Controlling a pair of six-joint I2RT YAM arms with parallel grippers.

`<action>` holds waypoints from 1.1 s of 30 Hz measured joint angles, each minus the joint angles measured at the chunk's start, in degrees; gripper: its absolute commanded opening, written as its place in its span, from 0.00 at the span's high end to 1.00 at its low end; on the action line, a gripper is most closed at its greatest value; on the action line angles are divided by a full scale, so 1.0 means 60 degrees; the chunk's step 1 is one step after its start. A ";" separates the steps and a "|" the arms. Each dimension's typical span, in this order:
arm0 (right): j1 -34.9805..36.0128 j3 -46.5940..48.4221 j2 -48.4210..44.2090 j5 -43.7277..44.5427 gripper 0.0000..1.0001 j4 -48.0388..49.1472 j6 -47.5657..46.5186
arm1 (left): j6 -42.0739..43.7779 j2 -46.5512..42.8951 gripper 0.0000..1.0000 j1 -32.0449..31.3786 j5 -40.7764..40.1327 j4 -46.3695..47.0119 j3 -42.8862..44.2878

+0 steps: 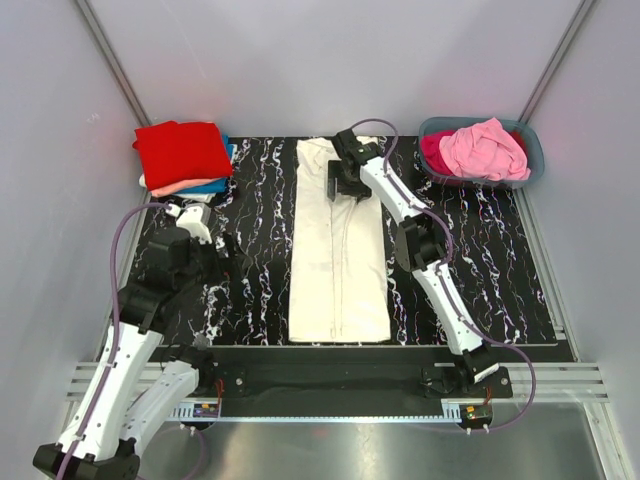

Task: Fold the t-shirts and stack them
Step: Fold the tshirt

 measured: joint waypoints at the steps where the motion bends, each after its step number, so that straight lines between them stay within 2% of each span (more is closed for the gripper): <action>1: -0.0087 0.0157 0.0102 -0.0029 0.20 0.0149 0.0004 | 0.0000 -0.0029 0.01 0.0025 -0.0011 0.0025 -0.0007; 6: -0.0353 0.0288 0.0270 -0.0098 0.19 0.1111 0.0117 | 0.0007 -0.0040 0.01 0.0335 0.0011 0.0142 -0.0011; 14: -0.0397 -0.0481 -0.0131 -0.0386 0.00 0.1898 0.0488 | 0.0036 -0.0011 0.01 0.0892 0.0106 0.0321 -0.0015; 20: -0.0404 -0.1599 -0.1220 -0.1071 0.00 0.1570 0.0790 | 0.0007 0.0466 0.01 0.0892 0.0062 0.0324 -0.0015; 23: -0.0404 -0.2823 -0.2590 -0.1140 0.00 0.1268 0.0860 | -0.0138 0.1104 0.01 0.0849 -0.0029 0.0259 -0.0011; 25: -0.0404 -0.4339 -0.4003 -0.1111 0.00 0.1253 0.0951 | -0.0393 0.1829 0.01 0.0652 -0.0229 0.0109 0.0018; 29: -0.0404 -0.7694 -0.7479 -0.0838 0.00 0.1483 0.1140 | -0.1111 0.3257 0.01 -0.0809 -0.0918 -0.0259 0.0302; 31: -0.0404 -0.9573 -0.9307 -0.0696 0.00 0.1909 0.1304 | -0.1519 0.3319 0.01 -0.1486 -0.1107 -0.0135 0.0277; 33: -0.0419 -1.1384 -1.0874 -0.0874 0.00 0.2244 0.1435 | -0.2160 0.2834 0.01 -0.1687 -0.1151 0.0743 -0.0222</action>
